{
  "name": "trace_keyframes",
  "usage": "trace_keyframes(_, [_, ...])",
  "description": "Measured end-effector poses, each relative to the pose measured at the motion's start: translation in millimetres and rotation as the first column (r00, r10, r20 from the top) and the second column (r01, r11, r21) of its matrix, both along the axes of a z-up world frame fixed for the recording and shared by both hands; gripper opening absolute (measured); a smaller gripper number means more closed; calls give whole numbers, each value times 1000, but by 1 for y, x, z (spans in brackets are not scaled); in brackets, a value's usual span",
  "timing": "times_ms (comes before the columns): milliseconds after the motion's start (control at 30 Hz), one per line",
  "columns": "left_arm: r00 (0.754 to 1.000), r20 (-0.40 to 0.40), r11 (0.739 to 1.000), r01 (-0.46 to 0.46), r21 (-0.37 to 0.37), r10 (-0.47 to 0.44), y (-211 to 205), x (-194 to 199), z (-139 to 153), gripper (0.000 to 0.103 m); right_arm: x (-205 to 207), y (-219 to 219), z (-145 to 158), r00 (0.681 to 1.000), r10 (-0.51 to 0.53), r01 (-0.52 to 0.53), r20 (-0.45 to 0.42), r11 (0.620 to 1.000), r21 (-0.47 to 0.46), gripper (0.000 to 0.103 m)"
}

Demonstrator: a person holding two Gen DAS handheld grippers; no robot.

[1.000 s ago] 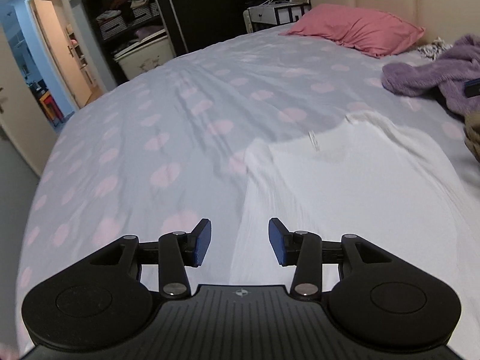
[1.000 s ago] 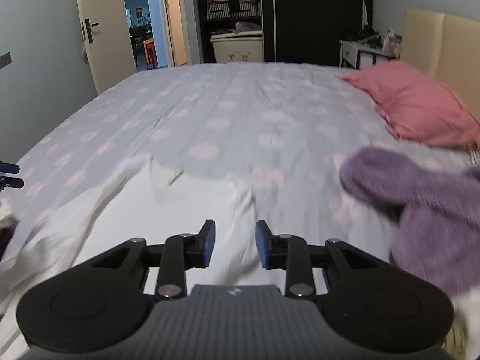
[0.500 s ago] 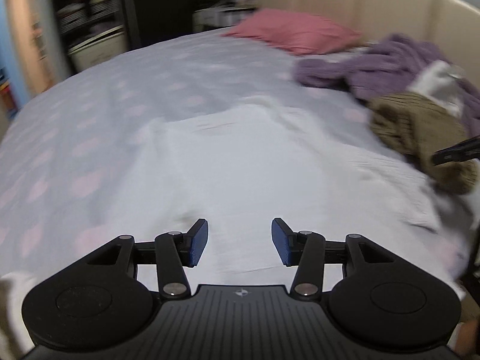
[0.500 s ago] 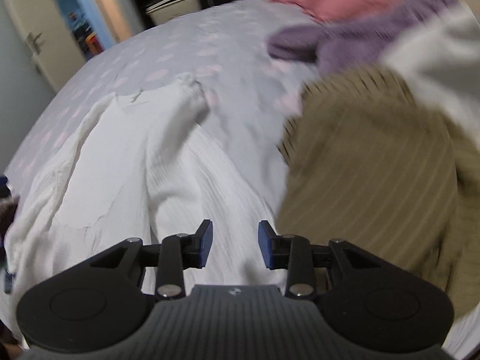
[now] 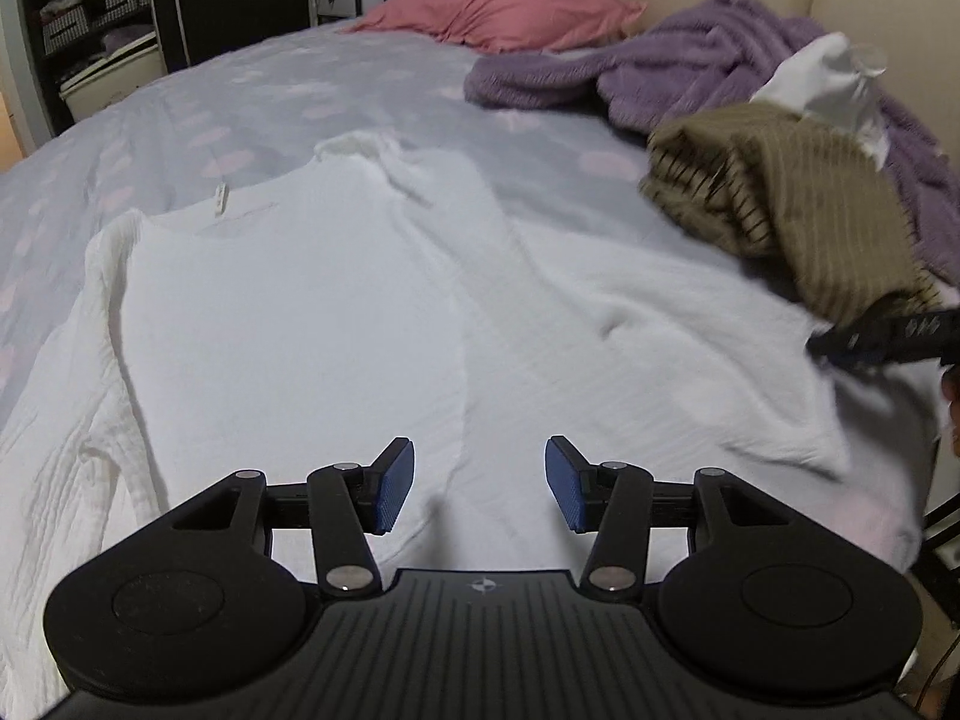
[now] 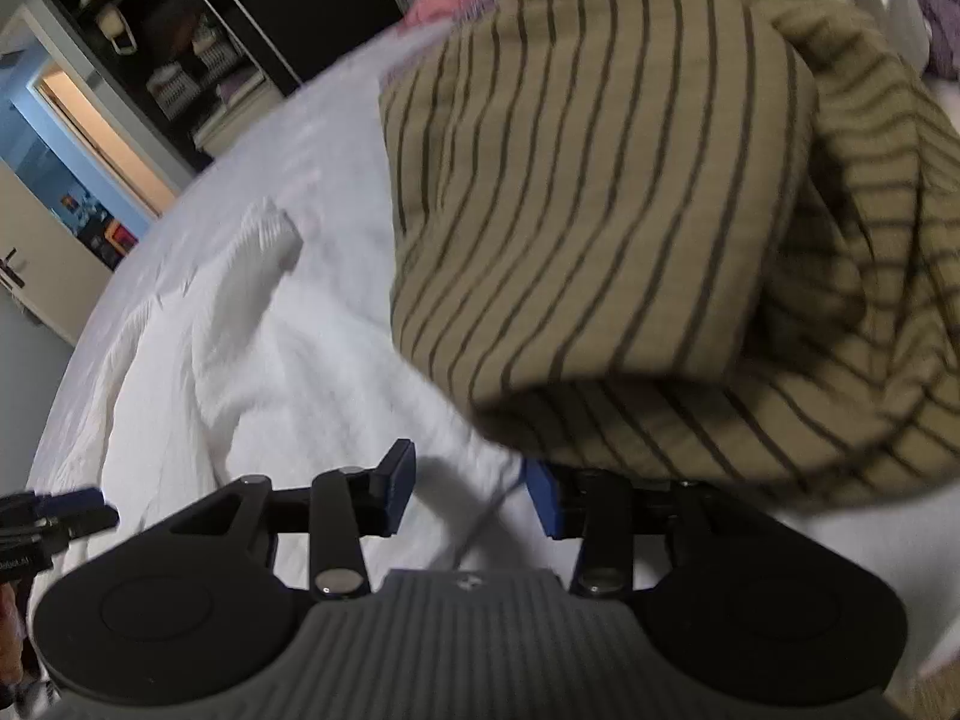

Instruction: Fold clothes

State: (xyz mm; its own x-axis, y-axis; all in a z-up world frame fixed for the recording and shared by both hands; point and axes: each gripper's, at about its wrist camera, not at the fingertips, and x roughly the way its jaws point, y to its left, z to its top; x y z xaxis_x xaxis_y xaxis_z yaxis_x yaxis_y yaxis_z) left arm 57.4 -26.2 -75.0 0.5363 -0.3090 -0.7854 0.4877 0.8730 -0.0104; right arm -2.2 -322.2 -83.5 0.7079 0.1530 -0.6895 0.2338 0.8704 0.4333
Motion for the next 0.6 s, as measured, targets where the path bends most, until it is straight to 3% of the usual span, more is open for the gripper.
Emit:
trace_keyframes(33, [1000, -9, 1000, -7, -4, 7, 0, 2, -4, 46, 4, 1, -1, 1000, 1, 0, 20, 1000, -19, 44])
trace_keyframes(100, [1000, -22, 1000, -20, -19, 20, 3, 5, -8, 46, 9, 3, -4, 999, 19, -17, 38, 998, -53, 30])
trace_keyframes(133, [999, -23, 999, -25, -28, 24, 3, 6, -10, 46, 10, 3, -5, 999, 28, -25, 41, 997, -67, 7])
trace_keyframes(333, [999, -25, 998, -31, -59, 30, 3, 10, -18, 46, 0, -14, 23, 992, 56, -59, 117, 998, 17, 8])
trace_keyframes(600, [999, -32, 998, -37, -60, 35, 10, 12, -32, 46, -29, -71, 121, 952, -90, 94, 292, 996, 0, 7])
